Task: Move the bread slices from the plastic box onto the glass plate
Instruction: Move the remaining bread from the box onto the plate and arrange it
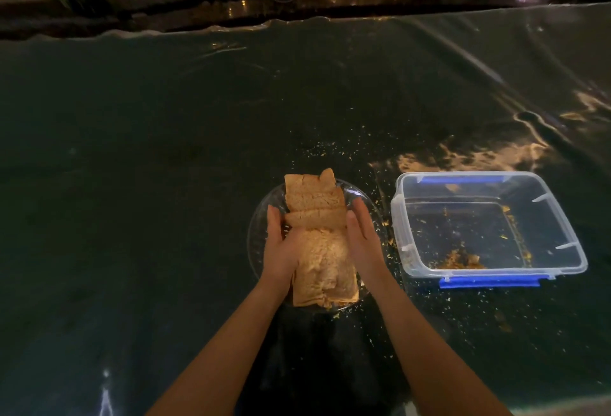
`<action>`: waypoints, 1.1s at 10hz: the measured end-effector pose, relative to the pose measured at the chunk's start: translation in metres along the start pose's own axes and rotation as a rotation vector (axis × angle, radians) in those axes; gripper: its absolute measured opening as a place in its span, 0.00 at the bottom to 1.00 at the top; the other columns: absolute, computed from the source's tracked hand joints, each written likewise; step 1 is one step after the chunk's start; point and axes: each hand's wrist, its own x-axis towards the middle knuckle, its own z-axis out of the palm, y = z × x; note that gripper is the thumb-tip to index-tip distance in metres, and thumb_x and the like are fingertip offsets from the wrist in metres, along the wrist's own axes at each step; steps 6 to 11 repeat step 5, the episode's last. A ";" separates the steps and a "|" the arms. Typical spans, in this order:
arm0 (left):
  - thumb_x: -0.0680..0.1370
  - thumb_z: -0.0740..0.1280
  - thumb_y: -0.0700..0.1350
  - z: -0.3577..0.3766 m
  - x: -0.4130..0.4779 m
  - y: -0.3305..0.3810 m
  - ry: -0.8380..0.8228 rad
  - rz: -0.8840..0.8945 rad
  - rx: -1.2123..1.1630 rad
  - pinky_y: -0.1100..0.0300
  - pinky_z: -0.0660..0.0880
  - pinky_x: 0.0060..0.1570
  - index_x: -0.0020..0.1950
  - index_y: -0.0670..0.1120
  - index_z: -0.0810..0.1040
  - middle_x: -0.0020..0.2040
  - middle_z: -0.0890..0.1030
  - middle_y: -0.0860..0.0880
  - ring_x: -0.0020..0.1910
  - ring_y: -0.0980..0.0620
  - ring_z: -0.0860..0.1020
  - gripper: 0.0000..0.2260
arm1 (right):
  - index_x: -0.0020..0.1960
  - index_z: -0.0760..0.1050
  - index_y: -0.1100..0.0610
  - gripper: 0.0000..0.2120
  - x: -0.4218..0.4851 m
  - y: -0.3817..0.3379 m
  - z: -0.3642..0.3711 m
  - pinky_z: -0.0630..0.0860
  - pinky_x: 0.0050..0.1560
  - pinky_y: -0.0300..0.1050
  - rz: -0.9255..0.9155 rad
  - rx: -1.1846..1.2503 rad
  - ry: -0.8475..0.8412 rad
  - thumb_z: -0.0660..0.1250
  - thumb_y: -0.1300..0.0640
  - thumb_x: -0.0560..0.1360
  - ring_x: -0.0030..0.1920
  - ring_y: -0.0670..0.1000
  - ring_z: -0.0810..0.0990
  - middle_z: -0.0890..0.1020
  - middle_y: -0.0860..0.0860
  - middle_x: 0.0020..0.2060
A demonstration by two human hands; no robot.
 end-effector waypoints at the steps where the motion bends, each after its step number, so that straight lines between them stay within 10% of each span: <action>1: 0.78 0.60 0.51 0.004 0.009 0.004 -0.016 0.010 0.012 0.62 0.68 0.55 0.76 0.59 0.48 0.75 0.60 0.53 0.62 0.58 0.66 0.31 | 0.75 0.53 0.51 0.24 0.008 -0.002 0.007 0.65 0.54 0.20 -0.008 -0.020 -0.082 0.50 0.48 0.80 0.62 0.41 0.65 0.65 0.43 0.63; 5: 0.79 0.58 0.51 0.004 -0.006 0.019 -0.017 0.117 0.334 0.55 0.65 0.67 0.77 0.52 0.48 0.76 0.61 0.48 0.68 0.53 0.67 0.30 | 0.72 0.57 0.59 0.24 0.003 -0.014 0.006 0.66 0.68 0.62 -0.121 -0.328 -0.101 0.53 0.51 0.79 0.68 0.61 0.67 0.68 0.61 0.68; 11: 0.79 0.58 0.51 0.004 -0.006 0.019 -0.017 0.117 0.334 0.55 0.65 0.67 0.77 0.52 0.48 0.76 0.61 0.48 0.68 0.53 0.67 0.30 | 0.72 0.57 0.59 0.24 0.003 -0.014 0.006 0.66 0.68 0.62 -0.121 -0.328 -0.101 0.53 0.51 0.79 0.68 0.61 0.67 0.68 0.61 0.68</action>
